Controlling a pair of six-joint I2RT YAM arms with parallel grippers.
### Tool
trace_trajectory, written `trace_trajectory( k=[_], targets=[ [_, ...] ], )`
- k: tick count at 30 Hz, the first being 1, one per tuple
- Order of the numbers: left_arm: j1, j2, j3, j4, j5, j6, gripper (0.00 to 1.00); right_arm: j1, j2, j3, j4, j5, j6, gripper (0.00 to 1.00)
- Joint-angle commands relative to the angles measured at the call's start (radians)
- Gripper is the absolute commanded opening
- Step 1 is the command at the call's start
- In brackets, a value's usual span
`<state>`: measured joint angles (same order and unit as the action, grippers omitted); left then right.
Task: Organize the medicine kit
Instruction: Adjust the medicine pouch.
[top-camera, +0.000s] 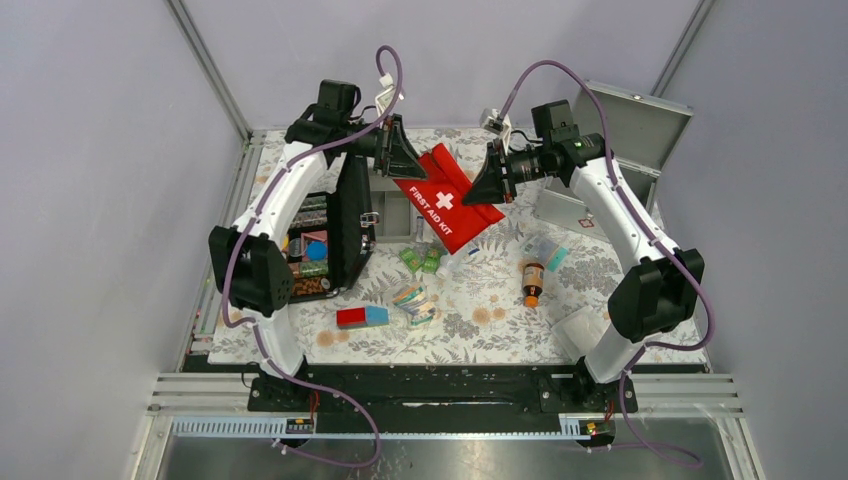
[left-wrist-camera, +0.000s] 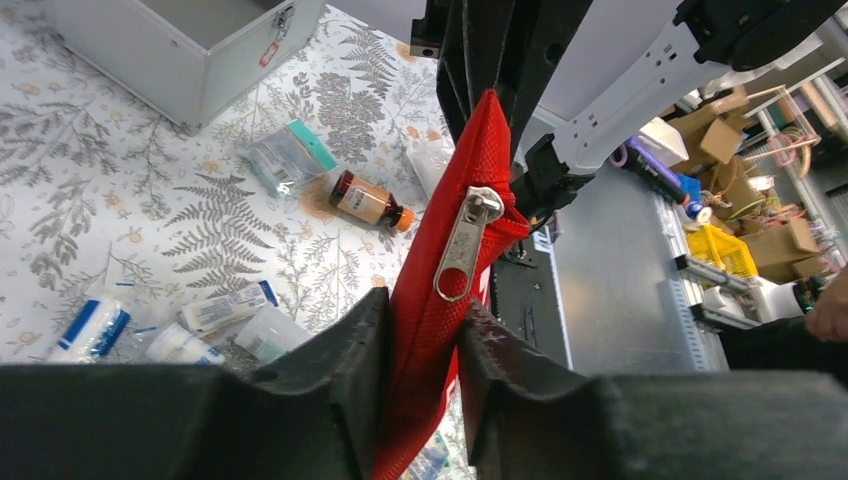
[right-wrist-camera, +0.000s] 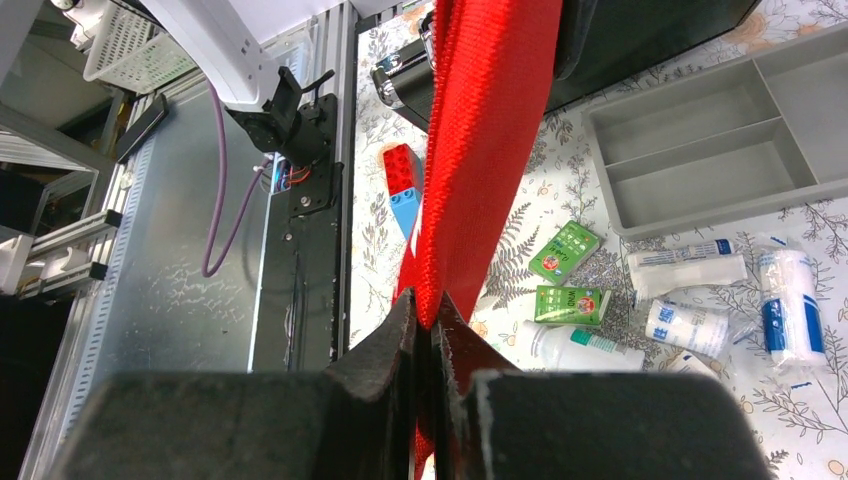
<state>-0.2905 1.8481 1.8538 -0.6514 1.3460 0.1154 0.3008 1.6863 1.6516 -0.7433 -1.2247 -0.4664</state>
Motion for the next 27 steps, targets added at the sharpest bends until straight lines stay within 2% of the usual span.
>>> trace_trajectory(
  k=[1,4,8,9,11,13,18,20,22,23,25,26,27],
  targets=[
    [0.003,0.018,-0.004,0.033,0.086,-0.013,0.22,0.001,0.001,0.043,0.013,-0.036,0.002,0.06],
    [0.01,0.017,-0.012,0.032,0.087,-0.011,0.06,0.0,0.008,0.048,0.013,-0.025,0.002,0.06],
    [0.014,0.006,-0.023,0.032,0.081,-0.015,0.0,0.0,0.019,0.053,0.014,0.026,0.003,0.07],
    [0.015,0.001,-0.025,0.032,0.072,-0.016,0.0,0.0,0.021,0.053,0.016,0.049,0.004,0.12],
    [0.012,-0.012,-0.028,0.032,0.044,-0.007,0.0,0.0,0.026,0.044,0.036,0.112,0.032,0.32],
    [0.005,-0.035,-0.034,0.022,-0.053,0.012,0.0,0.0,0.026,0.04,0.061,0.166,0.061,0.44],
    [-0.074,-0.092,-0.046,-0.108,-0.478,0.235,0.0,-0.002,0.015,0.056,0.165,0.322,0.271,0.63],
    [-0.141,-0.142,-0.081,-0.094,-0.765,0.288,0.0,-0.003,-0.004,0.048,0.196,0.335,0.351,0.66],
    [-0.226,-0.202,-0.138,-0.002,-1.085,0.305,0.0,-0.004,-0.032,0.009,0.24,0.331,0.438,0.68],
    [-0.261,-0.239,-0.206,0.078,-1.192,0.32,0.0,-0.005,-0.052,-0.024,0.271,0.321,0.485,0.68],
    [-0.319,-0.294,-0.424,0.317,-1.366,0.436,0.0,-0.007,-0.077,-0.097,0.334,0.312,0.56,0.68],
    [-0.335,-0.296,-0.494,0.371,-1.416,0.492,0.0,-0.01,-0.084,-0.133,0.369,0.31,0.594,0.68],
    [-0.339,-0.3,-0.485,0.386,-1.433,0.49,0.0,-0.016,-0.086,-0.17,0.398,0.303,0.627,0.68]
  ],
)
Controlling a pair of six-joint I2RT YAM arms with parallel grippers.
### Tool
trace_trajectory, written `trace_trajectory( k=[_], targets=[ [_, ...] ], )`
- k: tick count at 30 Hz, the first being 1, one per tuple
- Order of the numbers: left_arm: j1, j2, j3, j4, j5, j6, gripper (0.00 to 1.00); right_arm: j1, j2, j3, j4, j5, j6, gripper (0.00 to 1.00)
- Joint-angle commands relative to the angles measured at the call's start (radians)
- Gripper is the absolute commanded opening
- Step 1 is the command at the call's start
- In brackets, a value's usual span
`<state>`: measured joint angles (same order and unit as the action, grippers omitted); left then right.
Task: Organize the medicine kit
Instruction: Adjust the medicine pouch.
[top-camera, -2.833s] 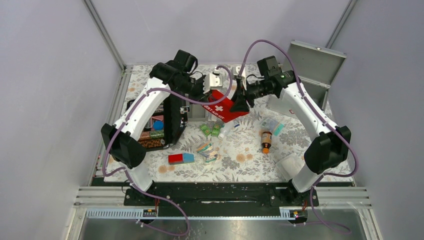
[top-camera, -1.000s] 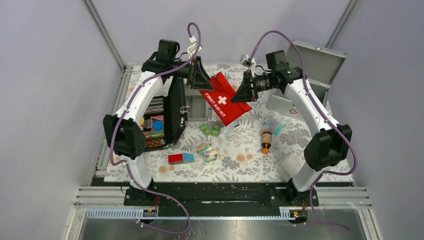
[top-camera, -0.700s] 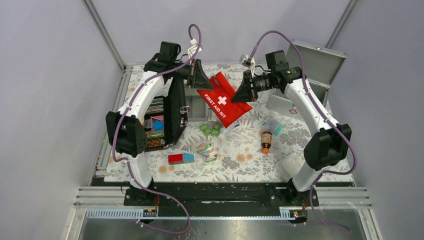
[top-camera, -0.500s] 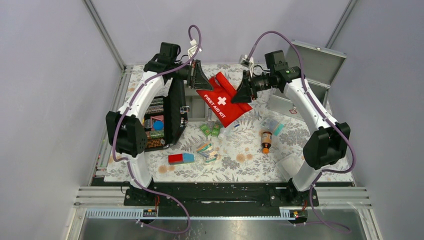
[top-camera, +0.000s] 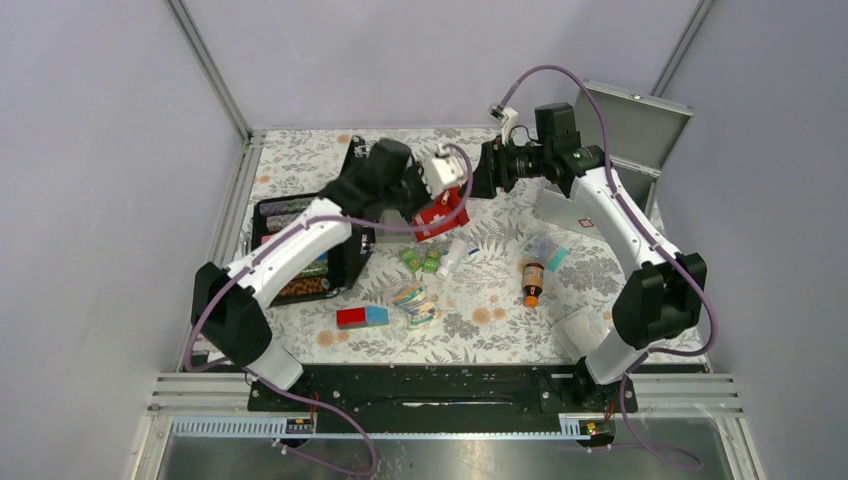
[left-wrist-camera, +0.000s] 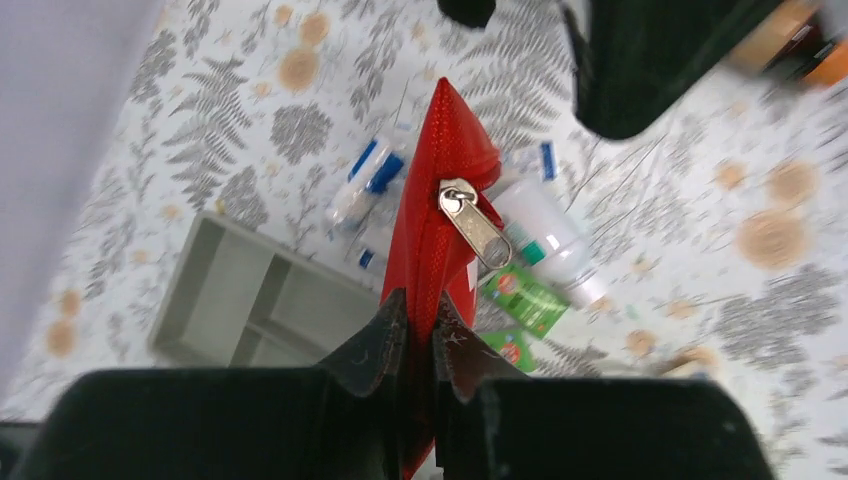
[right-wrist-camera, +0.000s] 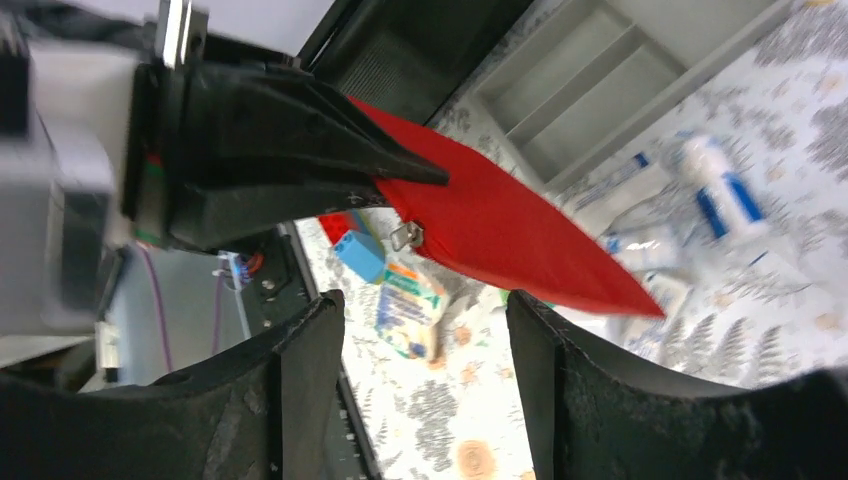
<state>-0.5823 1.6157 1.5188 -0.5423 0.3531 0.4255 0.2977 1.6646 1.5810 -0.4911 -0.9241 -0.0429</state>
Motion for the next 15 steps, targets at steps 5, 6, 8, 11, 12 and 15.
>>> trace_trajectory(
  k=[5,6,8,11,12,15],
  targets=[
    [-0.061,-0.149,-0.207,0.487,-0.53,0.217,0.0,-0.09,-0.073,-0.164,0.262,-0.044,0.331,0.68],
    [-0.06,-0.134,-0.209,0.488,-0.551,0.236,0.0,-0.103,-0.072,-0.17,0.283,-0.06,0.346,0.67],
    [-0.05,-0.093,-0.194,0.449,-0.595,0.245,0.0,-0.112,-0.062,-0.168,0.287,-0.076,0.35,0.67],
    [-0.045,-0.11,-0.18,0.378,-0.454,0.234,0.0,-0.104,-0.055,-0.175,0.365,-0.163,0.394,0.63],
    [-0.045,-0.119,-0.172,0.364,-0.419,0.206,0.0,-0.1,-0.048,-0.178,0.403,-0.183,0.422,0.61],
    [-0.045,-0.089,-0.08,0.25,-0.366,0.084,0.0,-0.083,-0.018,-0.17,0.507,-0.214,0.519,0.57]
  ],
)
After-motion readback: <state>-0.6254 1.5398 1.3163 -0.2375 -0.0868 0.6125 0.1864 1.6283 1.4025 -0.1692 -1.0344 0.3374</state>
